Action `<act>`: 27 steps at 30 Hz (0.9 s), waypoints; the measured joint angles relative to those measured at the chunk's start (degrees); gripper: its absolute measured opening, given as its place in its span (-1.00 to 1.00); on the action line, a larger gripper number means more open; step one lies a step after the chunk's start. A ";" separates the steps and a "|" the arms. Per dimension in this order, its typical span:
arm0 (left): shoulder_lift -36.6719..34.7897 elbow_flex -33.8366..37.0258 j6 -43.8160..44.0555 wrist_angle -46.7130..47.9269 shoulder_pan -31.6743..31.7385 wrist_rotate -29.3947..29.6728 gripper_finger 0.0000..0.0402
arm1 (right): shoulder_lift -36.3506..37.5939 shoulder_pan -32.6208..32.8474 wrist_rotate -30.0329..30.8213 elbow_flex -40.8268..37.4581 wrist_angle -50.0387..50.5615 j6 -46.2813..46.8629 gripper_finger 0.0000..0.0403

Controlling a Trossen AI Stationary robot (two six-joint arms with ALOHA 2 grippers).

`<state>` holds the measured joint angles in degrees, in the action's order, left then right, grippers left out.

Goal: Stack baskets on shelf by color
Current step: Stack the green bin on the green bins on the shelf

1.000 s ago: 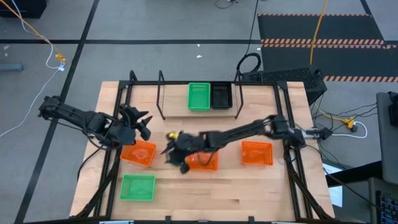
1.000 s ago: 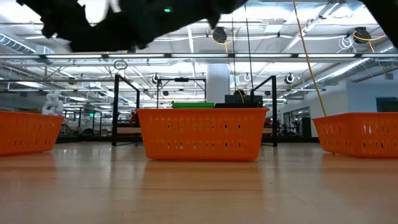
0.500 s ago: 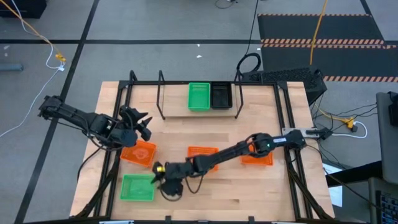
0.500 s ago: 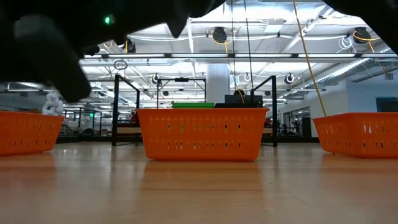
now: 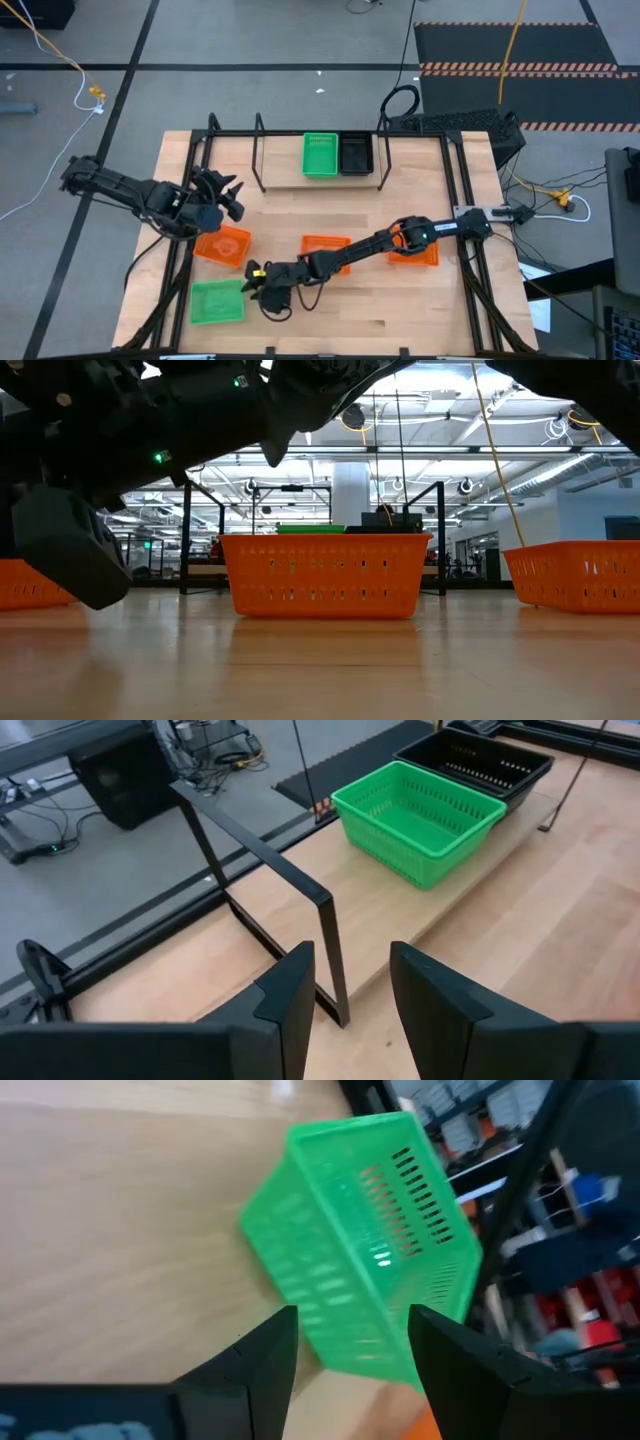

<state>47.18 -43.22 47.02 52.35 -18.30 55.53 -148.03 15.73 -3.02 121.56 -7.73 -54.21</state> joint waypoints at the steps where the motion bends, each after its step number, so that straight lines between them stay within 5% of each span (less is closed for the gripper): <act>1: 0.00 0.00 -0.15 -0.04 0.19 0.00 -0.32 | 0.00 -0.04 -0.05 0.00 -0.80 -1.27 -0.08; 9: 0.00 0.00 -0.37 -0.08 0.50 -0.04 -0.32 | -0.75 -0.93 -10.75 0.00 -4.14 -10.10 -0.08; 16: -0.02 -0.02 -0.35 -0.52 0.50 -0.14 -0.32 | -3.82 -2.28 -10.66 0.05 -11.04 -11.34 -0.08; 27: -0.02 -0.02 -0.59 -0.56 0.50 -0.09 -0.32 | -3.74 -3.17 -13.35 0.14 -6.37 -12.74 -0.27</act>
<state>47.16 -43.24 46.44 51.79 -17.80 55.44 -151.76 12.55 -16.37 121.70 -14.10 -66.95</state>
